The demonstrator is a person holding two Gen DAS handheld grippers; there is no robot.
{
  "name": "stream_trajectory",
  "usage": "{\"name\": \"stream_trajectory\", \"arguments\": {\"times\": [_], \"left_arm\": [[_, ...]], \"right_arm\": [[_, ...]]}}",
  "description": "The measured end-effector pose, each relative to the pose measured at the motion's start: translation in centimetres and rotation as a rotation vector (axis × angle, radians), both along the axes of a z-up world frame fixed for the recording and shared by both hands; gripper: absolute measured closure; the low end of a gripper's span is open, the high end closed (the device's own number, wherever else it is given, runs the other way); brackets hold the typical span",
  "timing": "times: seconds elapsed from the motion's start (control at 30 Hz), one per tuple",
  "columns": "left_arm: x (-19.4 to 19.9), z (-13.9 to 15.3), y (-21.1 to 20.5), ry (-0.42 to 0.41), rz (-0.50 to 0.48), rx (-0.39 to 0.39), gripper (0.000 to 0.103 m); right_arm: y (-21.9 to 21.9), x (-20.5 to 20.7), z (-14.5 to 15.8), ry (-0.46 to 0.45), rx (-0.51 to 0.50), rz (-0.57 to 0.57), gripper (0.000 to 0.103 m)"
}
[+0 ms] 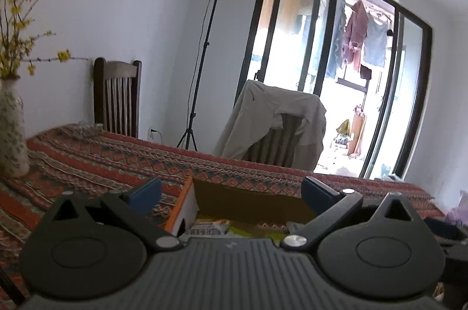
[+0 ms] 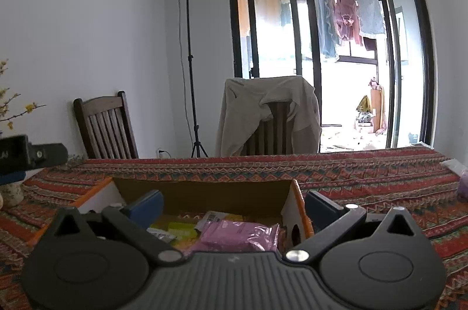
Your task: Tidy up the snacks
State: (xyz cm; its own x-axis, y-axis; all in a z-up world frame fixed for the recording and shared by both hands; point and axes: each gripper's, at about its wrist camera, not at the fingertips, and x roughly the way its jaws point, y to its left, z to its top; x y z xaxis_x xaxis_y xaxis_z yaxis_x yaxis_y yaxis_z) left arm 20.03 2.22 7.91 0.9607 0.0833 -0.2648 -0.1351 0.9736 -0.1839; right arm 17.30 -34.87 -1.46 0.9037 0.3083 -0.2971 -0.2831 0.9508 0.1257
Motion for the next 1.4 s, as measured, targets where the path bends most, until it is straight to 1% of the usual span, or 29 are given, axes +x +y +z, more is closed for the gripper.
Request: {"name": "stream_trajectory", "arguments": {"times": [0.1, 0.23, 0.4, 0.5, 0.57, 0.73, 0.9, 1.1, 1.4], "left_arm": [[-2.0, 0.3, 0.5, 0.02, -0.014, -0.006, 0.0], [-5.0, 0.0, 1.3, 0.043, -0.04, -0.021, 0.0], [-9.2, -1.6, 2.1, 0.091, -0.051, -0.01, 0.0], [-11.5, -2.6, 2.5, 0.105, -0.032, 0.005, 0.0], [-12.9, -3.3, 2.8, 0.116, -0.027, 0.003, 0.0], [-15.3, -4.8, 3.4, 0.134, -0.054, -0.019, 0.0], [-16.7, -6.1, 3.1, 0.166, -0.07, -0.008, 0.0], [-17.2, -7.2, 2.4, 0.19, -0.085, 0.006, 0.0], [-17.0, -7.6, 1.5, 0.201, -0.092, 0.027, 0.0]], "right_arm": [[-0.3, -2.1, 0.5, 0.005, -0.009, 0.01, 0.0], [-1.1, -5.2, 0.4, 0.032, -0.005, 0.023, 0.0], [-2.1, -9.0, -0.4, 0.052, -0.021, 0.038, 0.0], [-2.8, -11.1, -1.0, 0.065, -0.023, 0.044, 0.0], [-3.3, -12.3, -1.4, 0.077, -0.021, 0.048, 0.0], [-3.8, -14.3, -2.9, 0.109, -0.03, 0.058, 0.0], [-4.3, -16.0, -4.4, 0.136, -0.036, 0.043, 0.0], [-5.1, -16.6, -5.6, 0.17, -0.028, 0.035, 0.0], [-5.5, -16.3, -5.9, 0.18, -0.014, 0.03, 0.0]]}}
